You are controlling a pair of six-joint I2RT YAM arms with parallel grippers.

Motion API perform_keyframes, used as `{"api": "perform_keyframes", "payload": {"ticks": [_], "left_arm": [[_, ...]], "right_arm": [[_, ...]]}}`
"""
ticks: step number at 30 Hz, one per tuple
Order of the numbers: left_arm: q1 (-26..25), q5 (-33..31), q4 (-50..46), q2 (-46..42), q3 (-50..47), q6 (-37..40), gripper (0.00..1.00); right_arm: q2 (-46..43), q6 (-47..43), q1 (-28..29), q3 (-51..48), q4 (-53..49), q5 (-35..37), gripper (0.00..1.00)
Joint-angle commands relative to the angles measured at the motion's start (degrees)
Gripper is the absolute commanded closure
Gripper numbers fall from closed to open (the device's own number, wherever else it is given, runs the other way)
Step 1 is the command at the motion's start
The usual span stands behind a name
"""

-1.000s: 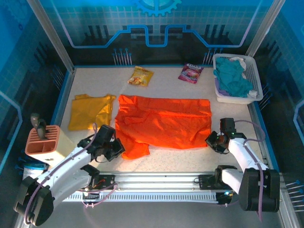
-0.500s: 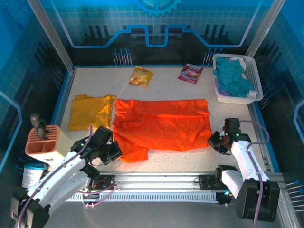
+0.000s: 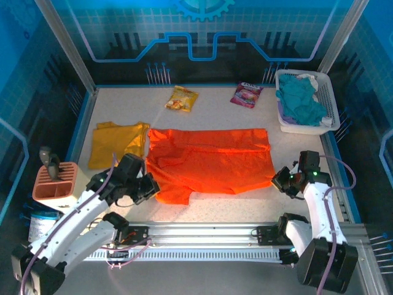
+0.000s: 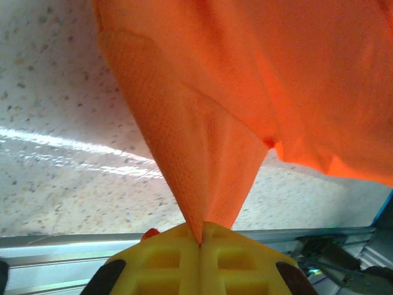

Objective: Fold and stack the t-shirts

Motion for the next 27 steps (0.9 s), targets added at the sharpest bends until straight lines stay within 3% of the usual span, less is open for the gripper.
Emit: {"api": "perform_keyframes", "payload": {"ticks": [1, 8, 15, 27], "left_arm": [[2.48, -0.34, -0.75, 3.82, 5.1, 5.44, 1.0], [11.4, 5.25, 5.84, 11.43, 8.96, 10.96, 1.0], [16.02, 6.37, 8.38, 20.45, 16.33, 16.48, 1.0], [17.72, 5.64, 11.51, 31.57, 23.96, 19.31, 1.0]], "right_arm": [[4.88, -2.38, -0.88, 4.67, 2.54, -3.75, 1.0], [13.59, -3.41, -0.88, 9.9, 6.42, -4.45, 1.0], [22.95, -5.01, -0.83, 12.87, 11.34, -2.88, 1.0], [34.86, -3.6, 0.42, 19.46, 18.0, -5.24, 1.0]]}}
